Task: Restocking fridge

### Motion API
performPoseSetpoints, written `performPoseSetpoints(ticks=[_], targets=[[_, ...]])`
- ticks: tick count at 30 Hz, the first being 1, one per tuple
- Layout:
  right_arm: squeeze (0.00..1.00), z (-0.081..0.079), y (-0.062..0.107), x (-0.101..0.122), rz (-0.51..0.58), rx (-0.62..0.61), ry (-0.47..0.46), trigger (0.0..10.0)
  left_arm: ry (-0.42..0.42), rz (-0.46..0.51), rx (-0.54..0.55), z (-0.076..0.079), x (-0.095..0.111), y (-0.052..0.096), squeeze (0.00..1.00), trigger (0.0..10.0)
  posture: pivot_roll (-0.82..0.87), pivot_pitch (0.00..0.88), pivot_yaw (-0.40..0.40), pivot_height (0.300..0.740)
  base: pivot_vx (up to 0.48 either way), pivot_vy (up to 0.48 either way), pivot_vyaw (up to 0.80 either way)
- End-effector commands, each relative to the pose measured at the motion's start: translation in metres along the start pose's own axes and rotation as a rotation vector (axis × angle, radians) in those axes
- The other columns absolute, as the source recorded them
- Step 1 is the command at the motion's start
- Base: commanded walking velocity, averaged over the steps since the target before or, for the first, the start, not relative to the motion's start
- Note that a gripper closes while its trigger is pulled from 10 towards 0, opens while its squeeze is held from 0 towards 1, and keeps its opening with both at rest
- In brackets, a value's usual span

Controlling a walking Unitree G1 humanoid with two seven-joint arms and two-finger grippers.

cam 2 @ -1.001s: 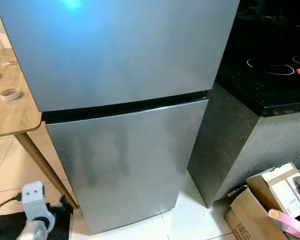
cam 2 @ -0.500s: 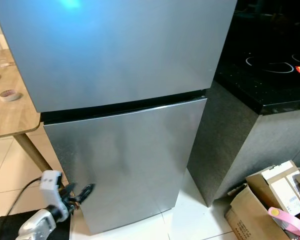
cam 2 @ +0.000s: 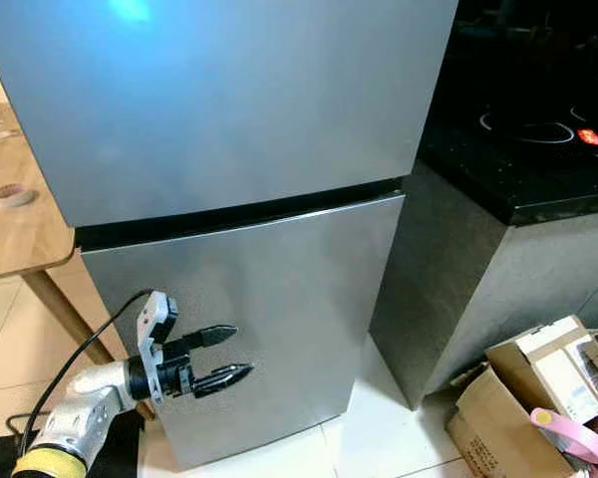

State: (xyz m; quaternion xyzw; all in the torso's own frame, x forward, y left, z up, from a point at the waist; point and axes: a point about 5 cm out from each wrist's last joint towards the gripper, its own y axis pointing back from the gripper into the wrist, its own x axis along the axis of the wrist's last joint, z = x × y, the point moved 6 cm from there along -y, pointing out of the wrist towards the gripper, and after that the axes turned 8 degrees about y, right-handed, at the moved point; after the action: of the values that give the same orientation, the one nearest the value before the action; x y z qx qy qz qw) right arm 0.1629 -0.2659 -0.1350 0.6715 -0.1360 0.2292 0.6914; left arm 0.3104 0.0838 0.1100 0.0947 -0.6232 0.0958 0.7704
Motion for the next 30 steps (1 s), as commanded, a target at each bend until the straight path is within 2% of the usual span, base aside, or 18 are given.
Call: performPoseSetpoints(ticks=[1,4,7,8,9,12,14,15,17,18,21,28,30], targets=[[0.0,0.003,0.001,-0.002,-0.006,-0.004,-0.004,10.0,-0.103,-0.072,-0.032,0.003,0.014,0.002,0.0,10.0,-0.1,0.01,0.006,0.74,0.0,0.0,0.0],[0.0,0.003,0.001,-0.002,-0.006,-0.005,-0.004,10.0,-0.247,-0.17,-0.01,0.0,0.031,0.005,0.0,10.0,-0.1,0.008,0.007,0.74,0.0,0.0,0.0],[0.0,0.003,0.001,-0.002,-0.006,-0.005,-0.003,10.0,-0.282,-0.195,-0.001,-0.001,0.035,0.006,0.0,10.0,-0.1,0.008,0.007,0.74,0.0,0.0,0.0],[0.0,0.003,0.001,-0.002,-0.006,-0.004,-0.003,10.0,-0.357,-0.239,0.023,-0.002,0.047,0.008,0.0,10.0,-0.1,0.009,0.008,0.74,0.0,0.0,0.0],[0.0,0.003,0.001,-0.002,-0.006,-0.004,-0.003,10.0,-0.357,-0.239,0.023,-0.002,0.047,0.008,0.0,10.0,-0.1,0.009,0.008,0.74,0.0,0.0,0.0],[0.0,0.003,0.001,-0.002,-0.005,-0.004,-0.005,10.0,-0.436,-0.275,0.051,-0.004,0.057,0.009,0.0,10.0,-0.11,0.01,0.007,0.74,0.0,0.0,0.0],[0.0,0.003,0.001,-0.002,-0.006,-0.005,-0.006,10.0,-0.54,-0.343,0.123,-0.013,0.067,0.014,0.0,10.0,-0.11,0.011,0.007,0.74,0.0,0.0,0.0],[0.0,0.003,0.001,-0.002,-0.006,-0.005,-0.006,10.0,-0.54,-0.343,0.123,-0.013,0.067,0.014,0.0,10.0,-0.11,0.011,0.007,0.74,0.0,0.0,0.0],[0.0,0.002,0.001,-0.004,-0.008,-0.005,-0.007,10.0,-0.636,-0.422,0.213,-0.024,0.077,0.023,0.0,10.0,-0.11,0.015,0.008,0.74,0.0,0.0,0.0],[0.0,0.002,0.001,-0.004,-0.008,-0.005,-0.007,10.0,-0.636,-0.422,0.213,-0.024,0.077,0.023,0.0,10.0,-0.11,0.015,0.008,0.74,0.0,0.0,0.0],[0.0,0.002,0.002,-0.005,-0.01,-0.005,-0.011,10.0,-0.718,-0.488,0.304,-0.033,0.092,0.034,0.0,10.0,-0.11,0.013,0.01,0.74,0.0,0.0,0.0],[0.0,0.003,0.002,-0.007,-0.014,-0.005,-0.009,10.0,-0.802,-0.523,0.358,-0.031,0.113,0.041,0.0,10.0,-0.1,0.008,0.01,0.74,0.0,0.0,0.0],[0.0,0.003,0.002,-0.006,-0.013,-0.005,-0.007,10.0,-0.84,-0.567,0.397,-0.035,0.118,0.048,0.0,10.0,-0.1,0.003,0.012,0.74,0.0,0.0,0.0]])
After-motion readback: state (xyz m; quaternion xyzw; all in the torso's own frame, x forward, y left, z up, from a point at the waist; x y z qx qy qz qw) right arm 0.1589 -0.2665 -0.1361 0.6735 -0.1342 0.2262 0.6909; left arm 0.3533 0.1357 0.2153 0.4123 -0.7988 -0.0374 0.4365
